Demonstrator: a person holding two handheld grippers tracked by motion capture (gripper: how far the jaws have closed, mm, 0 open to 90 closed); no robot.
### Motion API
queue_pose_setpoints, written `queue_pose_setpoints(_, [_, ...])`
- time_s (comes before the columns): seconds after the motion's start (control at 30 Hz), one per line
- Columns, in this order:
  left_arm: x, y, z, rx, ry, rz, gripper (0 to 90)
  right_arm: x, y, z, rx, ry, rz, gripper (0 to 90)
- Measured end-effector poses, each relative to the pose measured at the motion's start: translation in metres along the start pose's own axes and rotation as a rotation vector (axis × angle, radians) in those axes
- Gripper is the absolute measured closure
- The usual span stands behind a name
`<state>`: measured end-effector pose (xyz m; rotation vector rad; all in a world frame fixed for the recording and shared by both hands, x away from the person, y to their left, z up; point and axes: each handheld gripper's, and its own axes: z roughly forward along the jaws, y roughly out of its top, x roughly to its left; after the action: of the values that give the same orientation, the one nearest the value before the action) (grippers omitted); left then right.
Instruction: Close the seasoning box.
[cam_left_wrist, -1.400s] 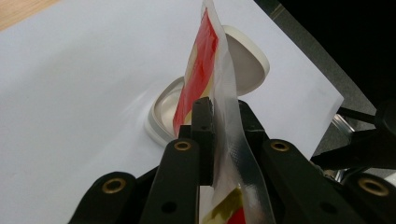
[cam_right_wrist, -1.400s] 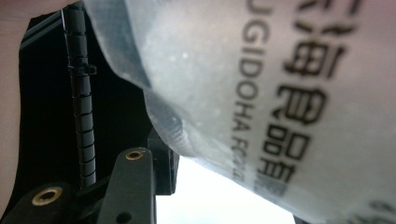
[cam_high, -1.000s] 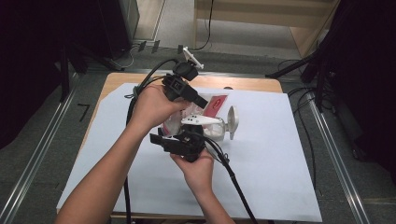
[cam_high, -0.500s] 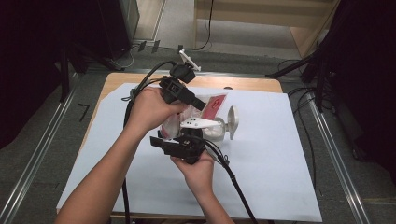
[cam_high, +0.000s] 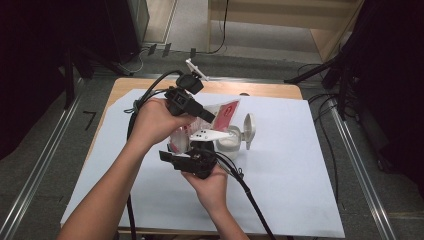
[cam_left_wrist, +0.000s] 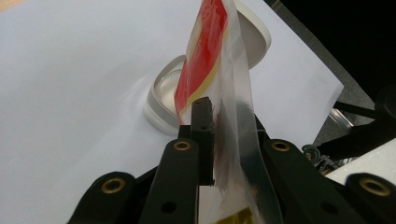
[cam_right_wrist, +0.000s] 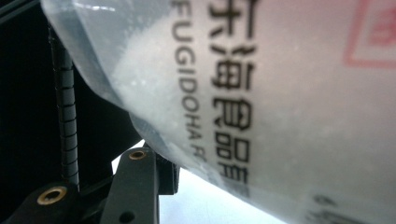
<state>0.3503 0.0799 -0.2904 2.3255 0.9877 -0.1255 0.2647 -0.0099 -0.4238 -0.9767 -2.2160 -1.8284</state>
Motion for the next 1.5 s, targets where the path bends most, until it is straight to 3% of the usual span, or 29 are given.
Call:
queue_pose_setpoints(0.07, [-0.001, -0.002, 0.0, 0.001, -0.001, -0.003, 82.0, 0.0, -0.001, 0.001, 0.003, -0.002, -0.006, 58.4])
queue_pose_setpoints(0.1, [0.0, -0.002, 0.0, 0.009, 0.001, 0.016, 82.0, 0.0, -0.002, 0.001, 0.007, -0.002, -0.003, 58.3])
queue_pose_setpoints(0.53, [0.008, -0.016, 0.0, 0.015, -0.02, -0.006, 82.9, -0.001, -0.012, 0.01, 0.05, -0.028, -0.036, 57.6])
queue_pose_setpoints(0.77, [0.012, -0.023, -0.002, 0.012, -0.025, 0.017, 86.1, -0.002, -0.016, 0.012, 0.057, -0.022, -0.033, 56.5])
queue_pose_setpoints(1.13, [0.018, -0.038, -0.003, -0.028, -0.043, 0.014, 87.3, -0.004, -0.023, 0.016, 0.092, -0.019, -0.053, 55.5])
queue_pose_setpoints(1.3, [0.021, -0.045, -0.003, -0.047, -0.05, -0.001, 86.4, -0.007, -0.028, 0.019, 0.097, -0.017, -0.083, 55.7])
queue_pose_setpoints(1.5, [0.023, -0.054, -0.003, -0.067, -0.051, 0.005, 86.3, -0.01, -0.033, 0.021, 0.099, -0.005, -0.071, 55.1])
